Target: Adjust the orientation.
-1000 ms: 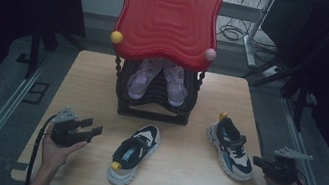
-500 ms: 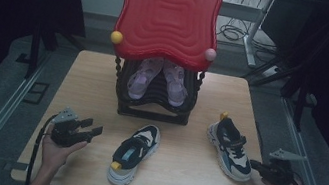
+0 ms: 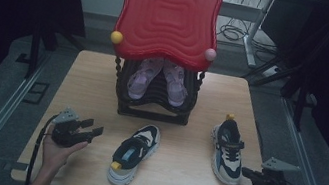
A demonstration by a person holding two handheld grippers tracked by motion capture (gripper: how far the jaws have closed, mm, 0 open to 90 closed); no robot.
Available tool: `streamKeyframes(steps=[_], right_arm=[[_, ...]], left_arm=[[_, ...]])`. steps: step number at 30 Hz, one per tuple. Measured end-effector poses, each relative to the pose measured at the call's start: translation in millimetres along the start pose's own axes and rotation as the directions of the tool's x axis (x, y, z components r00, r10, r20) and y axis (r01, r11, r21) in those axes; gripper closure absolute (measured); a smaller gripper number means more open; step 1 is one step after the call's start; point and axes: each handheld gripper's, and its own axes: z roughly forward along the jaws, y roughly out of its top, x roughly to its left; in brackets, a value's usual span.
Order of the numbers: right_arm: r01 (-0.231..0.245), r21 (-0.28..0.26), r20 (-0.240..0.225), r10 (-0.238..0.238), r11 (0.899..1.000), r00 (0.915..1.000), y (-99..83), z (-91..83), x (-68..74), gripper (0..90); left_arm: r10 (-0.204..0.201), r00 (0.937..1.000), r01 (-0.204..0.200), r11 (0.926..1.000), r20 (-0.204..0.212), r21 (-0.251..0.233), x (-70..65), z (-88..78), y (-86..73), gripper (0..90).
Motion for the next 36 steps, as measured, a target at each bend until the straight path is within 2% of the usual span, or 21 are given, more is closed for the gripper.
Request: streamKeyframes(steps=[6, 10, 15, 23, 30, 36], right_arm=[[0.018, 0.002, -0.041, -0.018, 1.0, 0.999, 3.8, 5.5, 18.2, 90.0], [0.052, 0.01, -0.062, -0.051, 0.999, 0.9968, 9.3, 11.1, 30.7, 90.0], [0.1, 0.014, -0.086, -0.099, 0.995, 0.9914, 19.4, 22.3, 46.3, 90.0], [0.141, 0.012, -0.122, -0.138, 0.99, 0.9829, 37.5, 43.4, 67.1, 90.0], [0.16, 0.014, -0.122, -0.157, 0.987, 0.98, 52.4, 59.5, 80.4, 90.0], [0.156, 0.017, -0.11, -0.153, 0.988, 0.982, 63.0, 71.1, 88.6, 90.0]], left_arm=[[0.001, 1.0, -0.001, 1.0, 0.0, 0.0, 0.0, 0.0, 0.0, 43.3], [0.001, 1.0, -0.001, 1.0, 0.0, -0.002, 0.2, -0.5, 0.1, 43.2], [0.002, 1.0, -0.002, 1.0, 0.001, -0.001, 0.1, -0.3, 0.0, 43.2], [0.0, 1.0, 0.0, 1.0, -0.001, -0.001, 1.1, -0.9, 0.0, 43.0], [0.001, 1.0, -0.001, 1.0, -0.001, 0.001, 1.8, -1.0, -0.1, 42.9], [0.0, 1.0, 0.0, 1.0, -0.001, 0.0, 2.0, -1.1, -0.1, 42.9]])
